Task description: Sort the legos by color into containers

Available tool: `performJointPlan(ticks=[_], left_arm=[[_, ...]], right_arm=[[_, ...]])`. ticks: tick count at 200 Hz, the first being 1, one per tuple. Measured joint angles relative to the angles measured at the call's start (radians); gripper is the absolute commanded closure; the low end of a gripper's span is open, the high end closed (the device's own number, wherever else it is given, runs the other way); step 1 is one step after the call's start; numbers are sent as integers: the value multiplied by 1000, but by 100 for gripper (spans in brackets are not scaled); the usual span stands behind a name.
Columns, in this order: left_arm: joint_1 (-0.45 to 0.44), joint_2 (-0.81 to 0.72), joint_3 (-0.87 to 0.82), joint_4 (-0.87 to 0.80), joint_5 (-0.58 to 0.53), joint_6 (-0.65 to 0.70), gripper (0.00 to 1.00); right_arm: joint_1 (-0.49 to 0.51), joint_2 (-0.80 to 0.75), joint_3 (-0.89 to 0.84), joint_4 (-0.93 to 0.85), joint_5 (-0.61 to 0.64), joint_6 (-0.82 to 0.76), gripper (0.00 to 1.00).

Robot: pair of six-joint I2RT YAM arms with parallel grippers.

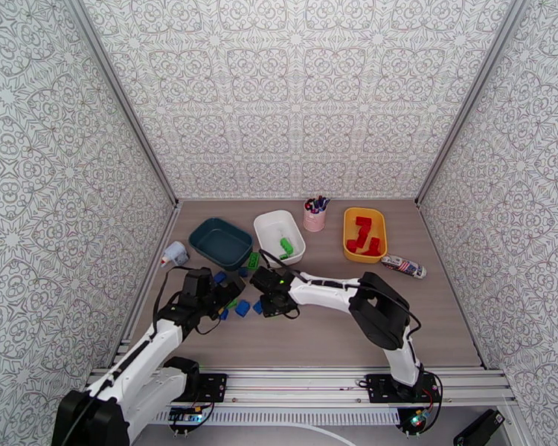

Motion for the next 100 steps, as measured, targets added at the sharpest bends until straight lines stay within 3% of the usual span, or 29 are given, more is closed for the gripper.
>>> performJointPlan(ticks=[55, 100], left_arm=[[-109, 186, 94, 129, 60, -1, 1], [-153, 343, 246, 199, 118, 9, 1]], right_arm=[[-154, -163, -95, 88, -109, 0, 67], [-311, -179, -103, 151, -226, 1, 67]])
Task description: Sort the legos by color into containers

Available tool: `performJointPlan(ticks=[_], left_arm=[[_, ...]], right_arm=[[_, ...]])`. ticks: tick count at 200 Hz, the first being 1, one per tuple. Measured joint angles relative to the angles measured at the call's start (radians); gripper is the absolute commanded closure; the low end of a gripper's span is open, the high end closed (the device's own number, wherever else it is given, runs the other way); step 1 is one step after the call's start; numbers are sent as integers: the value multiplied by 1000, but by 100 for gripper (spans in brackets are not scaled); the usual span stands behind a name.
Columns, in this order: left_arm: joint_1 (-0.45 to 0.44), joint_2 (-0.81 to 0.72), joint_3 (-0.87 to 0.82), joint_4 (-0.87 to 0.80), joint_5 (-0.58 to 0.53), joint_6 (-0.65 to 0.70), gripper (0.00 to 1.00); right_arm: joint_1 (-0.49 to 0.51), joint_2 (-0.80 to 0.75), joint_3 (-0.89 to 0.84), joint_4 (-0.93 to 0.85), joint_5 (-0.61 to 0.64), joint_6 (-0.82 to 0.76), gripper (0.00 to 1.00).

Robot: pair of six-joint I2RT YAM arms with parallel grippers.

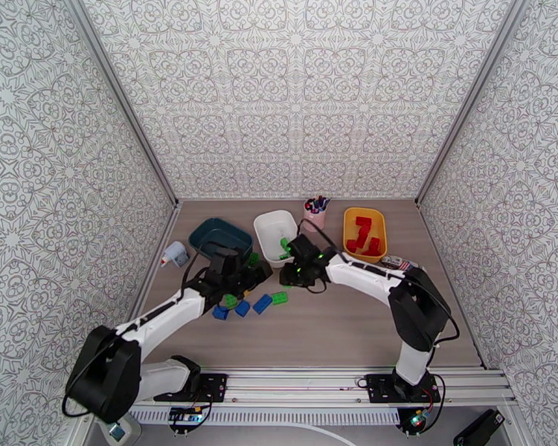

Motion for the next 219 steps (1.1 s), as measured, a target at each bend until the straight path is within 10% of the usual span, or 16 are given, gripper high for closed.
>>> performJointPlan(ticks=[69, 124, 219], left_arm=[[39, 17, 172, -29, -11, 43, 1], [69, -133, 57, -97, -63, 47, 1], [128, -260, -13, -241, -135, 95, 1]], right_arm=[[-126, 130, 307, -14, -97, 0, 64], [-127, 326, 607, -100, -117, -3, 38], [-120, 247, 539, -212, -53, -92, 32]])
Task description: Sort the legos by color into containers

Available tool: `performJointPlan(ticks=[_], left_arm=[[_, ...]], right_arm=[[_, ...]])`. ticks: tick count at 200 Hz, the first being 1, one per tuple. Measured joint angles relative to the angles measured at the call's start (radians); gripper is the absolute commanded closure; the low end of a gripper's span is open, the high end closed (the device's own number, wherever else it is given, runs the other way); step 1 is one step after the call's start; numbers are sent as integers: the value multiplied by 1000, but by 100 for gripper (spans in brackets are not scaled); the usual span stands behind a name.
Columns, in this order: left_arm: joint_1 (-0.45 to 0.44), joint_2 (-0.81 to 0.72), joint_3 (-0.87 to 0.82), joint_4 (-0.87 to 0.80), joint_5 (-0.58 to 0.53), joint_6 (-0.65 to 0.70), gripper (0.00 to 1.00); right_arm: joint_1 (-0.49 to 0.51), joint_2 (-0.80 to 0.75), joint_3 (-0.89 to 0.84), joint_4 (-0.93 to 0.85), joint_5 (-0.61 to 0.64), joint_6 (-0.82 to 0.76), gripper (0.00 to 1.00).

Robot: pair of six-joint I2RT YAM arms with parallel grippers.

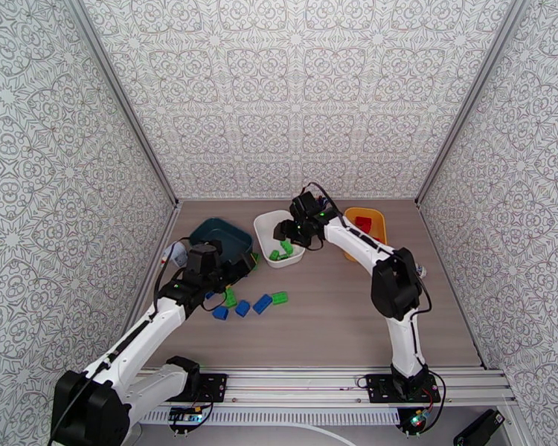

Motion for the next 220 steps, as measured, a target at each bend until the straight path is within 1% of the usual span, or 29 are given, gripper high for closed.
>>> performJointPlan(ticks=[37, 70, 103, 133, 164, 187, 220], left_arm=[[-1, 0, 1, -49, -30, 27, 1], [-19, 0, 3, -87, -62, 43, 1], [-51, -3, 3, -114, -94, 47, 1], [-63, -25, -8, -118, -114, 43, 1], [-63, -53, -35, -127, -129, 35, 1], [-62, -71, -46, -141, -136, 28, 1], [-39, -94, -62, -148, -135, 23, 1]], right_arm=[[44, -86, -49, -50, 82, -63, 29], [131, -135, -133, -78, 165, -110, 27], [226, -150, -271, -89, 234, -129, 25], [296, -165, -411, -80, 269, -113, 23], [349, -181, -523, -42, 279, -76, 22], [381, -181, -562, -17, 289, -48, 22], [406, -181, -573, 21, 299, -12, 22]])
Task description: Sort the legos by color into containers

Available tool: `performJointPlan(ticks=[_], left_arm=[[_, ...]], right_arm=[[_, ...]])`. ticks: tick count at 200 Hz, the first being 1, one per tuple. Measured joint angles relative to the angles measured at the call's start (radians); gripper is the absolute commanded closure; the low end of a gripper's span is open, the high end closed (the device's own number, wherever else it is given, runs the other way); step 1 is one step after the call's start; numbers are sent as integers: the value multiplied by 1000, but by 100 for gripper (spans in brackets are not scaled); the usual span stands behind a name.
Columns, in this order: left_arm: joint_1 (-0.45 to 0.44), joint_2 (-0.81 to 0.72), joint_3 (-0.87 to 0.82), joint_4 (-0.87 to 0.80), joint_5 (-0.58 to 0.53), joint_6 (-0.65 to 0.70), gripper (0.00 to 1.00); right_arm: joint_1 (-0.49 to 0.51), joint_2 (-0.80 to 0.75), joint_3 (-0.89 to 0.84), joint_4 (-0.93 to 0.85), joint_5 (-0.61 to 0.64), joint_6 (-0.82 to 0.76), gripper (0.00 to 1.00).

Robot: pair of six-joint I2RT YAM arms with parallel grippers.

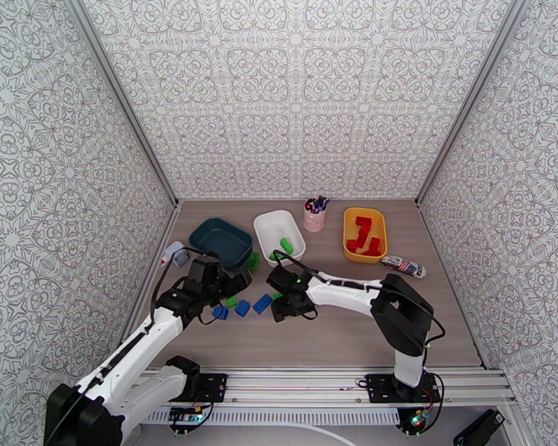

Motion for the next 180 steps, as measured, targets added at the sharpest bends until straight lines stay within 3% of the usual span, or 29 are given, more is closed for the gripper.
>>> performJointPlan(ticks=[113, 180], left_arm=[[64, -34, -31, -26, 9, 0, 1], [76, -34, -39, -26, 27, 1, 1]], right_arm=[[1, 127, 121, 10, 27, 18, 29], [-32, 173, 186, -5, 34, 11, 47]])
